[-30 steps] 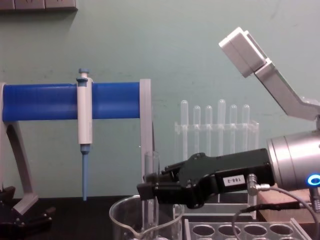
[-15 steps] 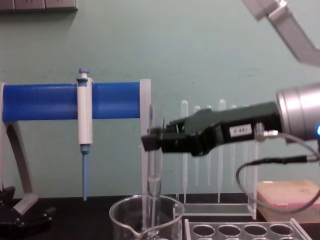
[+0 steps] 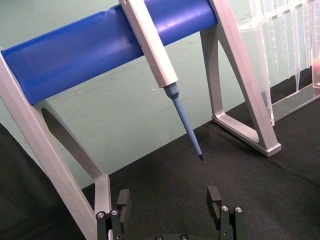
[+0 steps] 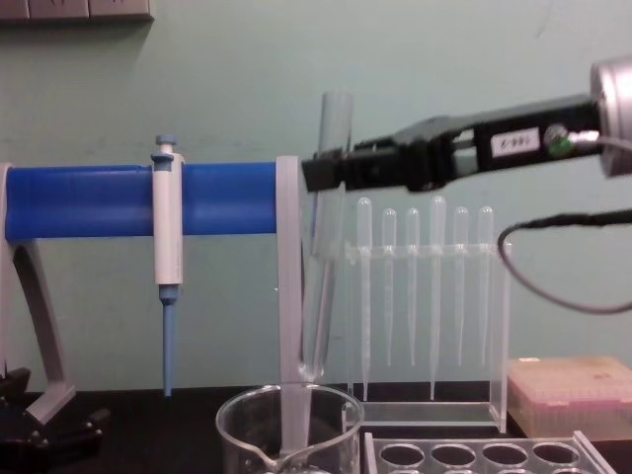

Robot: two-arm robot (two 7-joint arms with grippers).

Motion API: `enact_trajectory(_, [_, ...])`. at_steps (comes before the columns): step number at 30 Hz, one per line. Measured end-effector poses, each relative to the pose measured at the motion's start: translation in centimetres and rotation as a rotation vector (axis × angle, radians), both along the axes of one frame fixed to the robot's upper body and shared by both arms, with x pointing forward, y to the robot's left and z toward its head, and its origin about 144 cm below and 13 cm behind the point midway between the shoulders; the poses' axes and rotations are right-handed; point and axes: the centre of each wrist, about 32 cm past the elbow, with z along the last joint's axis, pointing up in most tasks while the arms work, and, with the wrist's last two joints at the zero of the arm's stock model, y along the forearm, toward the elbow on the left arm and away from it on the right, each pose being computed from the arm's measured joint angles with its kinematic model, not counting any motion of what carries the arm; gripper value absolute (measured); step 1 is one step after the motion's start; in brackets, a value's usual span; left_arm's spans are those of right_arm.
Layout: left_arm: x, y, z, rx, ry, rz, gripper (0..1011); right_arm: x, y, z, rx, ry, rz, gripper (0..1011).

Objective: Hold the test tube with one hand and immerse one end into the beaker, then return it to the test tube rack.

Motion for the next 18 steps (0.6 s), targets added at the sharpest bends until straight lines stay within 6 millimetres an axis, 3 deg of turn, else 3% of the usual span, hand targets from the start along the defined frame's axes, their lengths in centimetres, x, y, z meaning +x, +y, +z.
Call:
enact_trajectory(9, [0.0, 0.0, 0.0, 0.0, 0.0, 0.0, 1000, -1.0, -1.5, 1.7, 0.007, -0.019, -0.031, 242])
enact_trajectory(18, [0.0, 0.0, 0.0, 0.0, 0.0, 0.0, 1000, -2.7, -4.8, 2.1, -0.016, -0.04, -0.067, 242])
